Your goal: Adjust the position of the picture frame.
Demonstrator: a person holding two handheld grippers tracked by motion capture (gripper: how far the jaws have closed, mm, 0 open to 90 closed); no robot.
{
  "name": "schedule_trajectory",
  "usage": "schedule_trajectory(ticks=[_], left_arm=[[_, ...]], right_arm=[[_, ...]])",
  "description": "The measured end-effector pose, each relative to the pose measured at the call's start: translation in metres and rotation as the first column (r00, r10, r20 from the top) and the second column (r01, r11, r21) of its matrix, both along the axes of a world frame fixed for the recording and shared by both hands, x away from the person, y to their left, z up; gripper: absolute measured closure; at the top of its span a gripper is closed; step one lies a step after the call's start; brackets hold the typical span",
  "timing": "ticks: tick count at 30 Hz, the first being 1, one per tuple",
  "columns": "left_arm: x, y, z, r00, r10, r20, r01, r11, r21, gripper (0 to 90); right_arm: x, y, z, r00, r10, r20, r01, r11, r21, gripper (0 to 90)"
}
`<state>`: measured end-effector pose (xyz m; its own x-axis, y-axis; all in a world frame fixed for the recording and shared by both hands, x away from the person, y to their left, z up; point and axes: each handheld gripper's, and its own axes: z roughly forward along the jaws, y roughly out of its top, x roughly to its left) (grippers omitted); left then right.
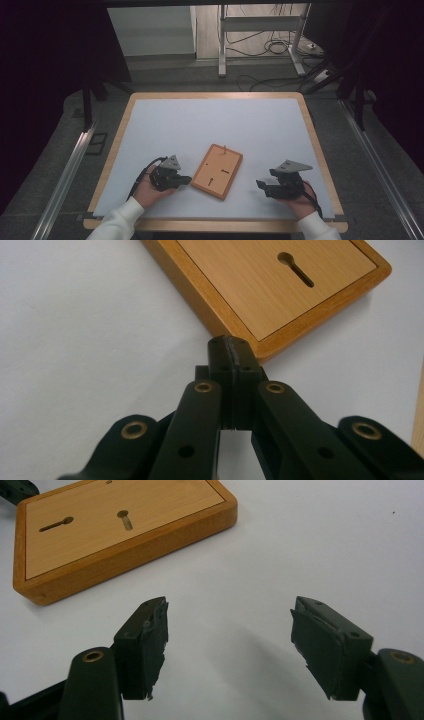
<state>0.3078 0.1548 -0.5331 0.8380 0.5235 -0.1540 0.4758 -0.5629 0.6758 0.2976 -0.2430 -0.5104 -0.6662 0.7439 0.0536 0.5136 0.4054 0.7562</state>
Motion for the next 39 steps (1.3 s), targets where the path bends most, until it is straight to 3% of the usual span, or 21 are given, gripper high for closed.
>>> schedule_trajectory(ticks=[4,6,16,21,24,27,32,34,35,37,39], left_arm=[[-0.001,-0.007,-0.004,0.9998,-0.018,-0.008,0.019,0.9997,0.019,90.0],[-0.004,-0.01,-0.002,0.9997,-0.019,0.015,0.019,0.9994,0.029,90.0],[-0.01,-0.036,-0.001,0.9964,-0.083,0.016,0.083,0.9962,0.028,90.0],[-0.009,-0.035,-0.001,0.9964,-0.083,0.018,0.083,0.9964,0.017,90.0],[-0.008,-0.03,0.002,0.998,-0.051,0.038,0.05,0.9986,0.017,89.7],[-0.007,-0.017,0.006,0.9974,0.021,0.069,-0.022,0.9997,0.008,82.7],[-0.005,-0.001,0.007,0.9865,0.117,0.115,-0.118,0.993,0.005,53.1],[-0.004,0.003,0.007,0.983,0.137,0.123,-0.138,0.9904,0.001,45.9],[-0.002,0.005,0.007,0.9803,0.153,0.125,-0.154,0.9881,0.0,39.2],[-0.001,0.006,0.006,0.9798,0.158,0.123,-0.159,0.9872,0.002,35.8],[0.0,0.006,0.004,0.9795,0.162,0.12,-0.164,0.9864,0.011,34.5]], right_arm=[[0.0,0.0,0.0,1.0,0.0,0.0,0.0,1.0,0.002,31.3],[0.0,0.0,0.0,1.0,0.001,0.0,-0.001,1.0,0.0,31.3],[0.001,-0.002,0.001,1.0,-0.003,0.003,0.003,1.0,0.001,31.2],[0.001,-0.002,0.0,1.0,-0.005,0.006,0.005,1.0,-0.005,31.2],[0.003,-0.001,0.0,0.9999,-0.013,0.01,0.013,1.0,-0.011,32.4],[0.007,-0.001,0.001,0.9998,-0.019,0.011,0.019,1.0,-0.008,34.3],[0.014,0.003,0.0,0.9996,-0.027,0.012,0.027,1.0,-0.013,37.2],[0.018,0.005,0.0,0.9995,-0.029,0.016,0.029,0.999,-0.021,40.2],[0.024,0.008,0.0,0.9993,-0.03,0.021,0.031,0.999,-0.035,44.6],[0.027,0.01,0.0,0.9993,-0.03,0.025,0.031,0.999,-0.042,48.0],[0.035,0.014,0.0,0.9994,-0.025,0.026,0.026,0.998,-0.055,60.0]])
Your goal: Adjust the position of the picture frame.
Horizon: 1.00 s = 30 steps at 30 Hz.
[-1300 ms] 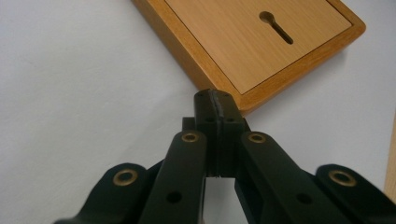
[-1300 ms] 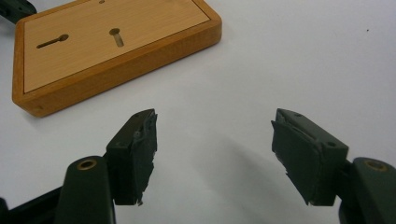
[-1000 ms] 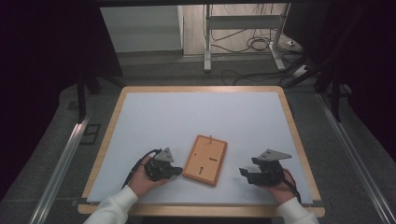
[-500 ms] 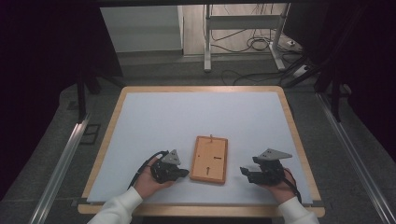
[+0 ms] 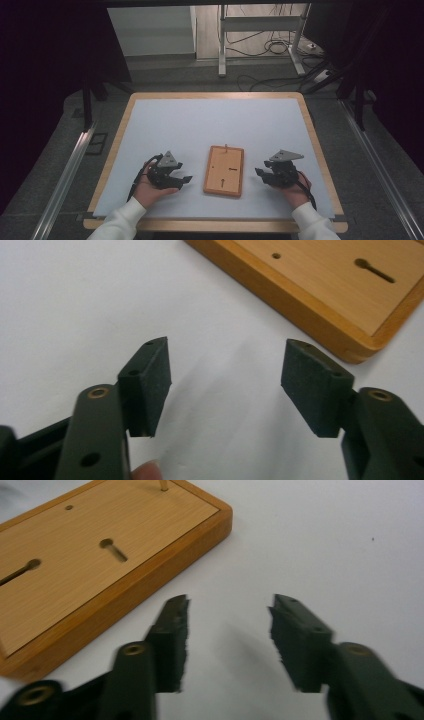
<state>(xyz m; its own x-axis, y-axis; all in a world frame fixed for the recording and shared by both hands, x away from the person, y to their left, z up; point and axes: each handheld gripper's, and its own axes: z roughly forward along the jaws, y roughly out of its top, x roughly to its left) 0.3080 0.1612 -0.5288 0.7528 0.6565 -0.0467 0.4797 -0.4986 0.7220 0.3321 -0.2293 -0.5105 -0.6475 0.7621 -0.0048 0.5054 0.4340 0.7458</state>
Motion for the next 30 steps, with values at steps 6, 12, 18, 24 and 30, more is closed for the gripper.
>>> schedule_trajectory(ticks=[6,12,18,24,30], left_arm=[[-0.001,0.004,-0.002,0.9999,0.01,0.005,-0.01,0.9999,0.009,31.9],[0.0,0.006,-0.004,0.9999,0.013,-0.005,-0.013,0.9998,0.012,31.4],[0.0,0.008,-0.004,0.9999,0.015,-0.002,-0.015,0.9998,0.01,31.3],[0.0,0.007,-0.004,0.9999,0.012,-0.004,-0.012,0.9999,0.012,31.3],[0.001,0.006,-0.005,0.9999,0.012,-0.005,-0.012,0.9998,0.014,31.2]], right_arm=[[0.022,0.009,0.002,1.0,0.005,0.0,-0.005,1.0,-0.003,85.5],[0.036,0.026,-0.008,0.9993,0.03,-0.024,-0.031,0.999,-0.036,89.8],[0.037,0.043,-0.014,0.9968,0.073,-0.033,-0.075,0.994,-0.074,89.9],[0.035,0.048,-0.014,0.9973,0.072,-0.01,-0.073,0.991,-0.109,90.0],[0.034,0.054,-0.014,0.9954,0.096,-0.003,-0.096,0.99,-0.107,90.0]])
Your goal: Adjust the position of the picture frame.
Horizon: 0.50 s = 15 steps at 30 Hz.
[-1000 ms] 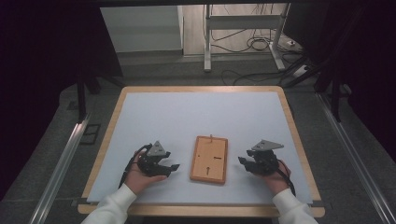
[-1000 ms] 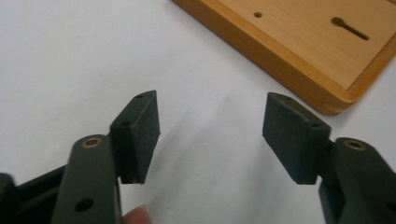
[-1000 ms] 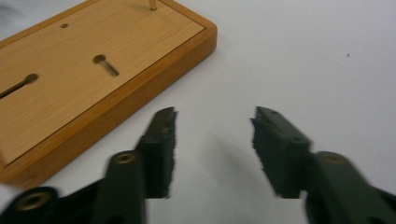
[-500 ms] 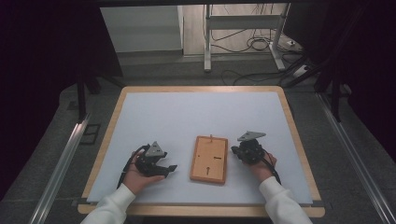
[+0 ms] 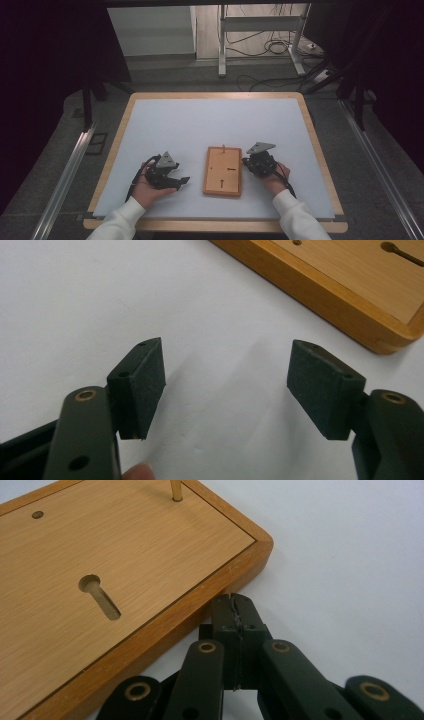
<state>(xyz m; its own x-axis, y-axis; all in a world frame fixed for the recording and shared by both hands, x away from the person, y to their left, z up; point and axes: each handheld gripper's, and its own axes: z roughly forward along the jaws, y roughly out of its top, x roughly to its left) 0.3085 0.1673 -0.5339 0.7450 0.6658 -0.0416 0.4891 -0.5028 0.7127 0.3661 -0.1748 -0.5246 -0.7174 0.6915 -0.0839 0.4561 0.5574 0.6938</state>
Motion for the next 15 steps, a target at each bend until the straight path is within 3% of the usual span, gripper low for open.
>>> schedule_trajectory(ticks=[8,15], left_arm=[[0.0,0.002,0.0,1.0,0.001,-0.003,-0.001,1.0,0.0,31.1],[0.001,0.004,-0.001,1.0,0.002,-0.001,-0.002,1.0,0.001,30.8]], right_arm=[[0.001,0.015,0.0,0.9995,0.027,0.016,-0.027,1.0,-0.009,90.0],[-0.003,0.009,0.005,0.9991,0.037,0.018,-0.038,0.999,0.016,89.9]])
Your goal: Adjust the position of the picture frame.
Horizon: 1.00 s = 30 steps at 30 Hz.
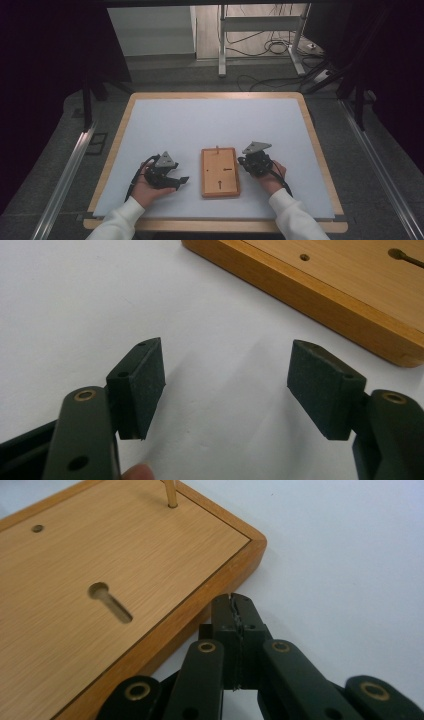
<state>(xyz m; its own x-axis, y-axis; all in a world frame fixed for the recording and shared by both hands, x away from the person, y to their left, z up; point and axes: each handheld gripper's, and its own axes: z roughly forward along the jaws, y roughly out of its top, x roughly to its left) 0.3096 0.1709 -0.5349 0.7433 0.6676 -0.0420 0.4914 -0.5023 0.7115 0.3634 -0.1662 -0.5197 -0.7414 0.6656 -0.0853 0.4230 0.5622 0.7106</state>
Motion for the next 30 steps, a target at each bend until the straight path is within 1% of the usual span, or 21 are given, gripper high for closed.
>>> schedule_trajectory(ticks=[2,3,7,12,14,19,22,23,25,27,29,30], left_arm=[[0.0,0.001,0.0,1.0,0.003,0.003,-0.003,1.0,-0.003,30.9],[-0.001,0.002,0.0,1.0,0.005,0.005,-0.004,1.0,-0.007,30.8],[-0.001,0.005,-0.001,0.9997,0.016,0.016,-0.016,0.9998,-0.011,30.8],[-0.003,0.008,0.0,0.9994,0.019,0.029,-0.018,0.9997,-0.016,30.8],[-0.003,0.009,0.001,0.9993,0.021,0.033,-0.02,0.9996,-0.018,30.8],[-0.003,0.009,0.001,0.999,0.023,0.038,-0.023,0.9997,-0.011,30.7],[-0.003,0.007,0.001,0.999,0.021,0.04,-0.02,0.9997,-0.009,30.6],[-0.002,0.006,0.001,0.999,0.019,0.039,-0.019,0.9998,-0.008,30.5],[-0.002,0.005,0.001,0.999,0.019,0.041,-0.018,0.9998,-0.007,30.3],[-0.001,0.005,0.001,0.9989,0.017,0.043,-0.017,0.9998,-0.01,30.1],[-0.001,0.005,0.001,0.9989,0.017,0.045,-0.016,0.9998,-0.01,30.0],[-0.001,0.005,0.001,0.9989,0.017,0.044,-0.017,0.9998,-0.009,30.0]], right_arm=[[-0.003,-0.003,0.002,1.0,0.003,0.002,-0.003,1.0,0.009,89.9],[-0.007,-0.006,0.004,1.0,0.006,0.002,-0.006,1.0,0.02,89.9],[-0.022,-0.023,0.009,0.9998,0.015,0.009,-0.015,0.999,0.036,89.8],[-0.035,-0.045,0.014,0.9999,-0.013,0.011,0.012,0.997,0.077,89.7],[-0.04,-0.052,0.013,0.9997,-0.022,0.011,0.021,0.997,0.081,89.6],[-0.052,-0.069,0.009,0.9993,-0.038,-0.004,0.038,0.995,0.09,88.5],[-0.058,-0.077,0.01,0.9989,-0.047,-0.008,0.047,0.994,0.099,85.3],[-0.06,-0.079,0.01,0.9989,-0.046,-0.011,0.047,0.993,0.104,82.0],[-0.064,-0.082,0.008,0.9988,-0.047,-0.013,0.049,0.993,0.104,67.7],[-0.068,-0.084,0.006,0.9981,-0.062,-0.004,0.062,0.992,0.107,53.6],[-0.071,-0.084,0.006,0.9972,-0.074,0.0,0.074,0.991,0.111,43.3],[-0.072,-0.084,0.006,0.9968,-0.079,-0.006,0.079,0.99,0.116,39.2]])
